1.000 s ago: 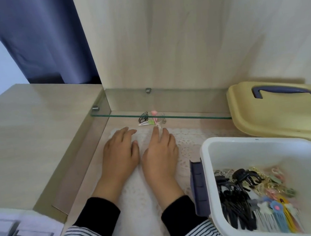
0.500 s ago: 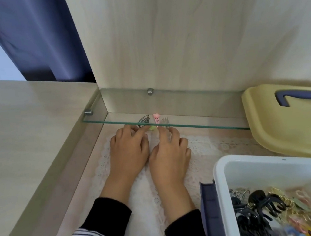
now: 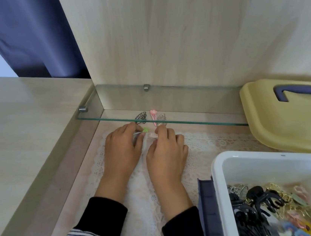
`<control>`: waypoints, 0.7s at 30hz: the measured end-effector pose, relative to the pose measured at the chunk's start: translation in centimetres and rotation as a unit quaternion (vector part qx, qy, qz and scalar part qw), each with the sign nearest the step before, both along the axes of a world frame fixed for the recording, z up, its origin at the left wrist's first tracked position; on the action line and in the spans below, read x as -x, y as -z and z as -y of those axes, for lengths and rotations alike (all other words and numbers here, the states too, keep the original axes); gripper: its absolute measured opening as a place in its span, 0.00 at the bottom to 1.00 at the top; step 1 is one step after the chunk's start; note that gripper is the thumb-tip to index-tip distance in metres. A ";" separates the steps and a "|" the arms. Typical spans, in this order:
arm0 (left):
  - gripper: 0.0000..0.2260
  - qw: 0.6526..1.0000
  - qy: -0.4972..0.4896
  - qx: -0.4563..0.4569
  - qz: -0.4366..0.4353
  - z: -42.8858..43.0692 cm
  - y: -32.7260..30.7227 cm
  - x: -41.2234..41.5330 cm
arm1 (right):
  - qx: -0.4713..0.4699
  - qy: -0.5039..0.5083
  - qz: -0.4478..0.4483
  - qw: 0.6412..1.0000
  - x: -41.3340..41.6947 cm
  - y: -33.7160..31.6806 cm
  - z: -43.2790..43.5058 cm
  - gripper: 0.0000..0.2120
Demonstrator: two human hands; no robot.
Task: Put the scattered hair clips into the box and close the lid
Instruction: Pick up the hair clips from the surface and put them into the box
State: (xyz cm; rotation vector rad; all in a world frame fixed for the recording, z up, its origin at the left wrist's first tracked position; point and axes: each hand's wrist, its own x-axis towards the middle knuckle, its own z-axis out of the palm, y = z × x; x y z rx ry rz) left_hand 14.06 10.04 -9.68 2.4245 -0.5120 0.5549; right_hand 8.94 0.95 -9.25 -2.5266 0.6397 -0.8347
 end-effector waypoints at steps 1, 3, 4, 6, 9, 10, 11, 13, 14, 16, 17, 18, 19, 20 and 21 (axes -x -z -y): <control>0.03 1.000 0.003 0.005 -0.001 0.0 0.0 0.0 | 0.000 0.002 0.002 1.000 0.0 0.0 0.0 0.13; 0.03 1.000 0.005 0.013 -0.006 0.1 -0.2 0.2 | -0.004 0.003 0.005 1.000 0.0 0.0 0.0 0.12; 0.03 1.000 0.001 0.015 -0.008 0.2 -0.3 0.2 | -0.007 0.002 0.007 1.000 0.0 0.0 0.0 0.11; 0.04 1.000 -0.008 0.015 -0.011 0.3 -0.5 0.2 | -0.018 -0.001 0.017 1.000 0.0 -0.1 -0.1 0.10; 0.08 0.999 -0.017 0.027 -0.023 0.4 -0.7 0.3 | -0.036 -0.011 0.033 0.999 0.2 -0.3 -0.1 0.09; 0.09 0.999 -0.020 0.033 -0.029 0.4 -0.8 0.3 | -0.038 -0.012 0.034 0.999 0.2 -0.3 -0.1 0.10; 0.09 0.998 -0.021 0.039 -0.037 0.4 -0.8 0.4 | -0.038 -0.011 0.034 0.999 0.2 -0.3 -0.1 0.10; 0.07 0.997 -0.014 0.051 -0.049 0.5 -0.8 0.4 | -0.037 -0.006 0.032 0.999 0.1 -0.4 -0.1 0.11; 0.07 0.997 -0.006 0.053 -0.049 0.5 -0.8 0.3 | -0.036 -0.004 0.031 0.999 0.1 -0.4 -0.1 0.12; 0.11 0.998 0.011 0.048 -0.039 0.5 -0.7 0.3 | -0.035 -0.011 0.037 0.999 0.1 -0.4 -0.1 0.14; 0.14 0.998 0.015 0.044 -0.031 0.5 -0.7 0.4 | -0.036 -0.018 0.041 0.998 0.2 -0.4 -0.1 0.14; 0.16 0.999 0.015 0.043 -0.026 0.5 -0.7 0.4 | -0.037 -0.028 0.044 0.998 0.2 -0.5 -0.2 0.14; 0.16 0.999 0.011 0.045 -0.024 0.5 -0.8 0.5 | -0.039 -0.037 0.048 0.997 0.3 -0.5 -0.2 0.14; 0.16 0.998 0.007 0.051 -0.024 0.6 -0.9 0.6 | -0.045 -0.047 0.054 0.996 0.3 -0.5 -0.3 0.13; 0.15 0.998 0.002 0.059 -0.021 0.6 -1.0 0.7 | -0.055 -0.058 0.060 0.995 0.5 -0.6 -0.4 0.12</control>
